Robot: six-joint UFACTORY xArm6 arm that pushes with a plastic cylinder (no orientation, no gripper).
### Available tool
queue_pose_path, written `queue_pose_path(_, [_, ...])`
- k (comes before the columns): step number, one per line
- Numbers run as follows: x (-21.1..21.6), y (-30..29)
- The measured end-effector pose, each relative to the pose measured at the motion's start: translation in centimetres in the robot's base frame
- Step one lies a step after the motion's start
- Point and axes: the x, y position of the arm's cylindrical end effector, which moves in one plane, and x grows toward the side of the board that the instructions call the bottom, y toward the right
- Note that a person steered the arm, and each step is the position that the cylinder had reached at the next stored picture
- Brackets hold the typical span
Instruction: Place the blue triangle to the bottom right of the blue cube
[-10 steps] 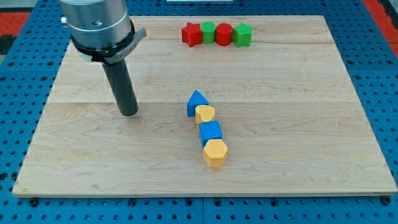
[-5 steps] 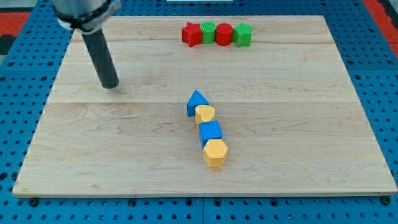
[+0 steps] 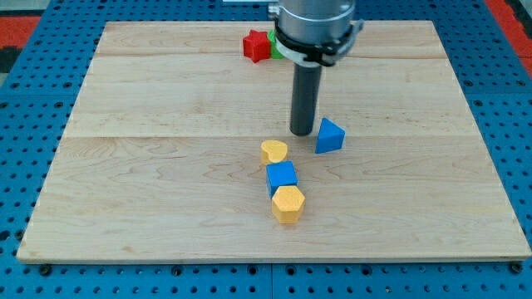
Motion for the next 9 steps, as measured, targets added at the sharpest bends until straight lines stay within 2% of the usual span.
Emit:
queue_pose_path(1, [-1.4, 2.0])
queue_pose_path(2, [0.3, 4.5])
queue_pose_path(3, [3.6, 4.1])
queue_pose_path(5, [4.2, 6.1])
queue_pose_path(6, [6.2, 6.1])
queue_pose_path(7, [4.6, 7.2])
queue_pose_path(9, [7.4, 14.4])
